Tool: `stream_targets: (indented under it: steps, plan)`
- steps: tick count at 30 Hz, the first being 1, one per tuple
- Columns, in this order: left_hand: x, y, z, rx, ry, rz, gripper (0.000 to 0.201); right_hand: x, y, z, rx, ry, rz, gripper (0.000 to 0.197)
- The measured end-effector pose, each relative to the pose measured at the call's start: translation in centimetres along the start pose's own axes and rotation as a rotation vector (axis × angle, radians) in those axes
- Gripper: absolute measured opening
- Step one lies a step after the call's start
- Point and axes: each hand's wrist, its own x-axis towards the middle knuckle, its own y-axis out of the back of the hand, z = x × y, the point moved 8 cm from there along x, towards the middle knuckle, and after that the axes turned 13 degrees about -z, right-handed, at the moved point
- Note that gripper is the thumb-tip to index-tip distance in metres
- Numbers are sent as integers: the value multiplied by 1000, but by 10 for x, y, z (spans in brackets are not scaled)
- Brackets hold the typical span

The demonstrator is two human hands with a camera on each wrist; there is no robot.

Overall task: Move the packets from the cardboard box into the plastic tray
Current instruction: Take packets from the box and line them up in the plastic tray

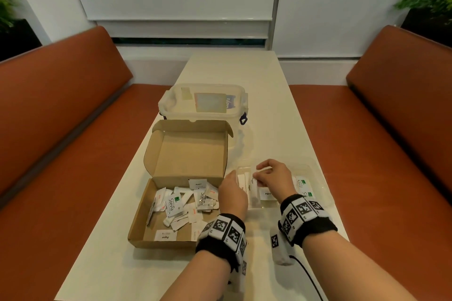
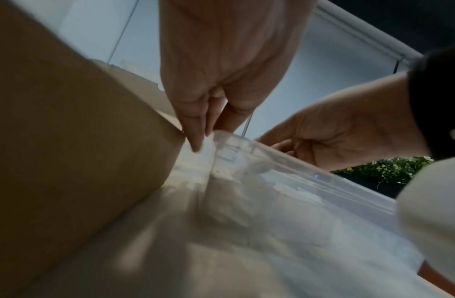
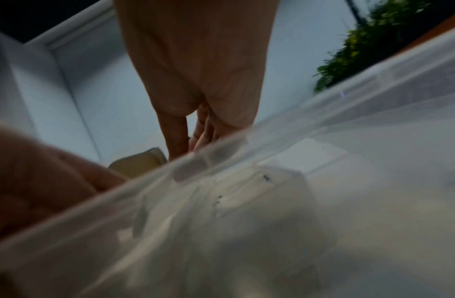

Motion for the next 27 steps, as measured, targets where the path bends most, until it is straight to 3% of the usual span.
stream_targets:
  steps: [12,19,27]
  plan:
    - [4,-8,-13,13,86,-47,56,8,-29,0,-290,-56,-76,24]
    - [5,-7,-11,11,93,-65,57,0,-49,-2,-579,-15,-309,42]
    - [3,-6,-8,-22,103,-62,52,-1,-57,-6,-707,17,-310,37]
